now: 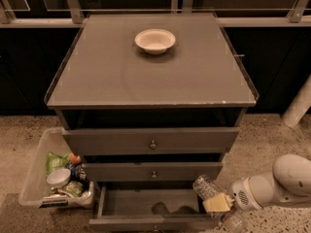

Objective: Place water bottle into bottom drawer

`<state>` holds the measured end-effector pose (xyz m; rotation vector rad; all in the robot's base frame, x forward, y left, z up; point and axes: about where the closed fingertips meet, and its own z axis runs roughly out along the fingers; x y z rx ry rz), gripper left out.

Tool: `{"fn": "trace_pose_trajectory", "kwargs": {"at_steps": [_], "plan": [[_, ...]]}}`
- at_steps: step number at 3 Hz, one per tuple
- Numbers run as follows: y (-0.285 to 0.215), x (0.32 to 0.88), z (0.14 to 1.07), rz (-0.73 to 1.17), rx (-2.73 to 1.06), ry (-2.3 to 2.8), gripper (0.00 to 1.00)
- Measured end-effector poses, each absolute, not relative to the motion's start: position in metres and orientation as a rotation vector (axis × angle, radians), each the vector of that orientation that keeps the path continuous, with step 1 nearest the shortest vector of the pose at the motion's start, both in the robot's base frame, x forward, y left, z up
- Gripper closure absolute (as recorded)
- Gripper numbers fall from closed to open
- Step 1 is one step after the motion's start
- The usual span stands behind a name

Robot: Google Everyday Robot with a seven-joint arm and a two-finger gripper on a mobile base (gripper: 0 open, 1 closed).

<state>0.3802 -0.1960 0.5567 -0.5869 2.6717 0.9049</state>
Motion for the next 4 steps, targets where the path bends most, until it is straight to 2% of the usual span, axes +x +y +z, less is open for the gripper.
{"fn": "trace_pose_trajectory", "kwargs": {"at_steps": [1, 3, 4], "plan": [[-0.213, 0.389, 0.538, 0.943, -0.504, 2.635, 1.0], [-0.229, 0.411, 0.427, 1.011, -0.33, 2.651, 1.0], [-0.226, 0.409, 0.423, 1.023, -0.33, 2.655, 1.0]]}}
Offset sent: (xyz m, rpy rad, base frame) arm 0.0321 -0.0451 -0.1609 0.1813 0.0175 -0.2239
